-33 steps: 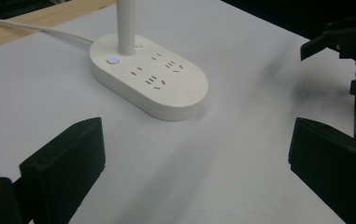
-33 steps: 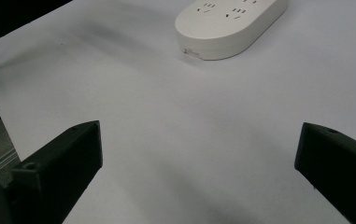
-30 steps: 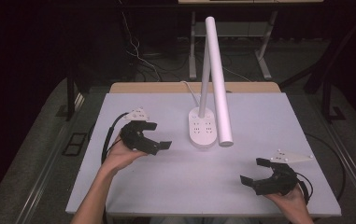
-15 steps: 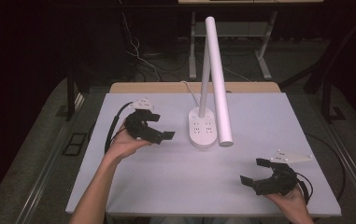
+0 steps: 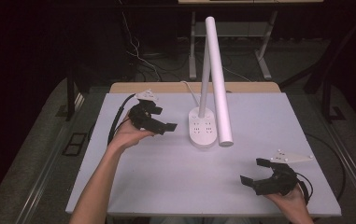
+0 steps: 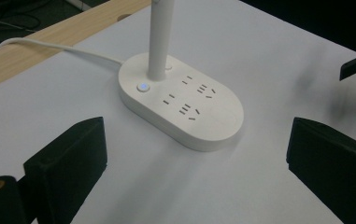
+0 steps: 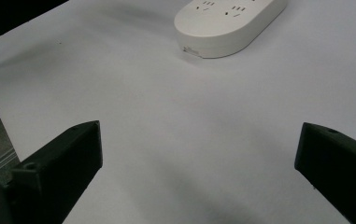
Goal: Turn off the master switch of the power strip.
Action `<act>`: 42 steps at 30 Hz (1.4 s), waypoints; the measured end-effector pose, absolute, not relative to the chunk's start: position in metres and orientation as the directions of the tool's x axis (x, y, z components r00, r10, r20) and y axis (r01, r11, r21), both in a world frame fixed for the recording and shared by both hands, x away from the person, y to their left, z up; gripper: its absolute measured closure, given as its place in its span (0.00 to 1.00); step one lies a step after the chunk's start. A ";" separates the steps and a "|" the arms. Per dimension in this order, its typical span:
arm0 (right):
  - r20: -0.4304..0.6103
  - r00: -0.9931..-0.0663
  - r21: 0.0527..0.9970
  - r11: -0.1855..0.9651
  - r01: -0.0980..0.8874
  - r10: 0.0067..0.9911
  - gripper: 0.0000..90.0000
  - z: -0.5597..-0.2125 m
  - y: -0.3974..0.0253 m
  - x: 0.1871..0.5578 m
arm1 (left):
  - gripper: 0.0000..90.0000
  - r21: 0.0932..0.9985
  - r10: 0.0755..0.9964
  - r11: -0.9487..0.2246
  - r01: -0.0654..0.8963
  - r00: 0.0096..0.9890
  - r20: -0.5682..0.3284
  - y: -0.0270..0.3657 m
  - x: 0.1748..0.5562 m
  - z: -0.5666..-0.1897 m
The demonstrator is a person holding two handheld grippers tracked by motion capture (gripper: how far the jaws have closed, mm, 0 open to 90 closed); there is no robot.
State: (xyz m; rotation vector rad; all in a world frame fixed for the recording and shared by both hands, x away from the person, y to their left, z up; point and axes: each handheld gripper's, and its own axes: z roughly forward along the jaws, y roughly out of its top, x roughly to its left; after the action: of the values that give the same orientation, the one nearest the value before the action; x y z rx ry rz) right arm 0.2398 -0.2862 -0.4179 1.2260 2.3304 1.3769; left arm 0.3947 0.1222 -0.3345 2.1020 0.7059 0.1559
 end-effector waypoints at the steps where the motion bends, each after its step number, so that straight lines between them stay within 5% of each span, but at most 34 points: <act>1: 0.246 -0.647 0.792 0.235 0.564 0.721 0.00 -0.418 -0.286 0.240 | 0.05 0.788 0.540 -0.443 0.428 0.829 -0.147 0.121 0.398 -0.335; 42: 0.254 -0.638 0.792 0.223 0.569 0.727 0.00 -0.419 -0.291 0.242 | 0.16 0.743 0.581 -0.440 0.505 0.791 -0.193 0.087 0.467 -0.348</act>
State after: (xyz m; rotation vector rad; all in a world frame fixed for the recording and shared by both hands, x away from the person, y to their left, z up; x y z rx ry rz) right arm 0.2417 -0.2906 -0.4185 1.2423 2.3176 1.3820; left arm 0.4666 0.0869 -0.3483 2.1222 0.8028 0.1133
